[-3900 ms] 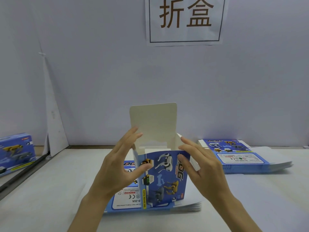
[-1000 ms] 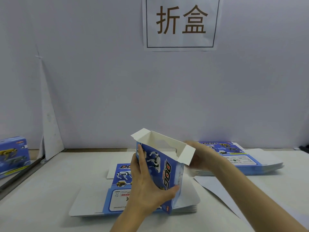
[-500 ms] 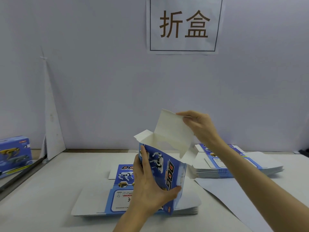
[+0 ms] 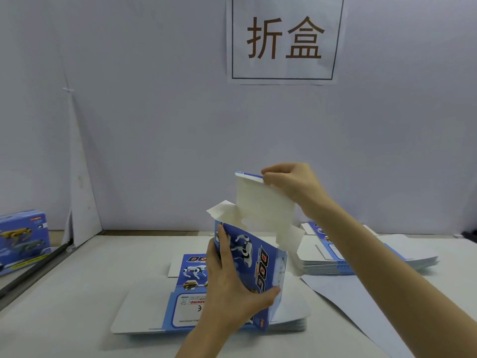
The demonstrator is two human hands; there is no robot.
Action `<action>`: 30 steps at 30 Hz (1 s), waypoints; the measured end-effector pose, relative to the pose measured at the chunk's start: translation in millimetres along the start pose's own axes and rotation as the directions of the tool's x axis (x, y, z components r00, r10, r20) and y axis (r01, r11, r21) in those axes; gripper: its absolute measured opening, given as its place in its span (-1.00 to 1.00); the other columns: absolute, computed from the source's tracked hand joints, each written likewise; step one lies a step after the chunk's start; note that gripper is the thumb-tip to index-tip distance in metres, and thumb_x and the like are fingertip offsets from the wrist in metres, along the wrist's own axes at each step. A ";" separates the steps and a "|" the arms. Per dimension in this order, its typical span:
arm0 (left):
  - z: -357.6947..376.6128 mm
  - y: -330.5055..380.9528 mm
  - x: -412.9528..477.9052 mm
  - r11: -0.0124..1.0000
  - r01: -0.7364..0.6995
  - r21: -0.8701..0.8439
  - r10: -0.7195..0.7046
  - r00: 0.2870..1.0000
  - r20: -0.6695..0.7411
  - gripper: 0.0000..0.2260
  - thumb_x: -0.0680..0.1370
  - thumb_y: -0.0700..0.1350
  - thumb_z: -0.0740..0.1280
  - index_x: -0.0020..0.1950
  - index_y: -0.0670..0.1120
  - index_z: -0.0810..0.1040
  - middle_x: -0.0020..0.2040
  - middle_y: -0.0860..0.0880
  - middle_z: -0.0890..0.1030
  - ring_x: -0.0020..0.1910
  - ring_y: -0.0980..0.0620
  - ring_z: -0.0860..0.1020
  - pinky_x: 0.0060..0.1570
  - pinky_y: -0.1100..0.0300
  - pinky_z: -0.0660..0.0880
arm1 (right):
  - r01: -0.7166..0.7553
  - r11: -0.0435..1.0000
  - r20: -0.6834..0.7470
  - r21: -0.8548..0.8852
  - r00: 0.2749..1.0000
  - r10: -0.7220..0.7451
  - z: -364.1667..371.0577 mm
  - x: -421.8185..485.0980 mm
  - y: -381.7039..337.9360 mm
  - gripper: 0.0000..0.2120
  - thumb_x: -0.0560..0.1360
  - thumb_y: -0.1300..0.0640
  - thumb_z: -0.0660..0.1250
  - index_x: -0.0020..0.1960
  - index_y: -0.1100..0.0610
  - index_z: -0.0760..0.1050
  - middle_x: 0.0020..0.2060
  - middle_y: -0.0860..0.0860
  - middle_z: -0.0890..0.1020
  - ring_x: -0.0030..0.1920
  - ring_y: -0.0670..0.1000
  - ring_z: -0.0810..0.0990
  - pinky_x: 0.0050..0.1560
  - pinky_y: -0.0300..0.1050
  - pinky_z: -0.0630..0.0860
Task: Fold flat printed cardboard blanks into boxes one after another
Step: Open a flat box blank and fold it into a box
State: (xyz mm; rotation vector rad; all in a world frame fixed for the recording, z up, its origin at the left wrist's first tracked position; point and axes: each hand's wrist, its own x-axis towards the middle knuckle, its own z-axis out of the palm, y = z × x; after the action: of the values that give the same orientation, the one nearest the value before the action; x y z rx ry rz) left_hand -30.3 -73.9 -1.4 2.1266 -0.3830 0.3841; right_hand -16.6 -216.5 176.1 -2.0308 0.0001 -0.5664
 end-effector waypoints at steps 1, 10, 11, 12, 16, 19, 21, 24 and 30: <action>-0.4 0.2 -0.5 1.000 0.000 0.001 0.000 1.000 0.001 0.23 0.21 0.35 0.49 0.16 0.39 -0.67 0.39 0.34 -0.24 0.53 0.00 -0.02 0.43 -0.02 0.17 | -0.014 0.999 0.031 -0.047 0.999 0.016 0.7 1.2 -3.9 -0.94 0.46 0.03 0.39 -0.19 -0.04 0.61 -0.21 -0.03 0.63 -0.23 -0.06 0.55 -0.31 -0.24 0.45; -4.1 5.3 -1.0 0.999 0.005 -0.044 -0.007 0.999 -0.039 0.22 0.17 0.39 0.47 0.18 0.43 -0.64 0.37 0.36 -0.15 0.52 -0.03 0.05 0.40 -0.06 0.24 | 0.147 0.978 -0.091 -0.146 0.983 -0.161 9.0 2.7 4.8 -0.82 0.49 0.05 0.41 0.05 0.06 0.66 -0.18 -0.06 0.65 -0.21 -0.11 0.55 -0.35 -0.47 0.39; -5.1 7.8 -2.3 0.998 0.010 -0.066 -0.014 0.998 -0.061 0.21 0.15 0.41 0.46 0.19 0.44 -0.62 0.36 0.35 -0.11 0.50 -0.04 0.08 0.39 -0.07 0.26 | 0.175 0.979 -0.115 -0.104 0.976 -0.186 6.0 -0.6 9.4 -0.74 0.52 0.00 0.37 0.17 0.05 0.61 -0.06 -0.05 0.64 -0.15 -0.14 0.55 -0.30 -0.50 0.38; -5.4 10.5 -3.5 0.997 0.016 -0.080 -0.024 0.996 -0.089 0.19 0.12 0.45 0.42 0.20 0.44 -0.61 0.36 0.33 -0.09 0.49 -0.05 0.09 0.38 -0.08 0.27 | 0.187 0.982 -0.174 -0.035 0.966 -0.190 1.7 -6.0 15.8 -0.68 0.54 -0.04 0.33 0.27 0.01 0.53 0.04 -0.05 0.60 -0.09 -0.16 0.55 -0.25 -0.51 0.38; -0.6 10.1 -9.2 0.992 -0.033 -0.122 0.012 0.985 -0.173 0.16 0.10 0.45 0.40 0.35 0.40 -0.45 0.52 0.07 0.05 0.48 -0.03 0.13 0.37 -0.08 0.27 | 0.237 0.918 -0.481 0.318 0.875 -0.059 0.0 -54.3 68.2 -0.74 0.53 -0.06 0.21 0.21 -0.13 0.45 0.07 -0.10 0.60 0.11 -0.05 0.59 0.07 -0.17 0.49; -3.6 -4.9 -8.2 0.925 -0.030 -0.380 -0.008 0.995 -0.099 0.09 0.16 0.28 0.49 0.38 0.48 -0.27 0.43 0.34 0.15 0.40 0.18 0.24 0.32 -0.03 0.34 | 0.173 0.897 -0.434 0.406 0.901 0.022 27.8 -98.6 123.8 -0.82 0.61 0.03 0.21 0.18 -0.11 0.46 0.11 -0.03 0.61 0.15 0.01 0.58 0.18 0.04 0.49; -4.0 -18.0 -6.4 0.859 0.076 -0.507 -0.075 0.997 0.021 -0.03 0.17 0.25 0.47 0.44 0.40 -0.02 0.38 0.26 0.31 0.34 0.12 0.37 0.18 -0.05 0.52 | 0.082 0.878 -0.309 0.472 0.948 0.077 45.2 -119.7 150.8 -0.79 0.60 -0.04 0.18 0.20 -0.09 0.47 0.14 -0.01 0.62 0.17 0.03 0.58 0.17 -0.02 0.48; -1.1 -28.8 -4.3 0.820 0.172 -0.546 -0.107 0.983 0.149 -0.27 0.25 0.17 0.45 0.39 0.23 0.27 0.24 0.03 0.54 0.15 0.02 0.56 -0.24 0.28 0.59 | -0.026 0.896 -0.113 0.443 0.990 0.085 56.4 -128.1 164.8 -0.58 0.46 -0.14 0.11 0.23 -0.06 0.48 0.13 -0.04 0.65 0.11 -0.09 0.62 0.06 -0.23 0.52; 0.2 -32.0 2.0 0.833 0.180 -0.523 -0.108 0.980 0.166 -0.25 0.29 0.16 0.42 0.44 0.10 0.25 0.29 0.00 0.45 0.18 0.02 0.54 -0.22 0.28 0.59 | 0.016 0.982 -0.029 0.190 1.000 -0.011 61.6 -130.3 172.9 -0.50 0.50 -0.10 0.26 0.39 0.04 0.39 0.06 -0.17 0.64 0.00 -0.15 0.63 -0.15 -0.31 0.58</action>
State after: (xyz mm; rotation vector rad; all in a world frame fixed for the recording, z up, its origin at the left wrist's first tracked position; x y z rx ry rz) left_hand -15.4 -57.1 -24.3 1.6145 -0.3516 0.0339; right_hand -68.6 -224.0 -42.7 -1.8381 -0.0497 -0.5810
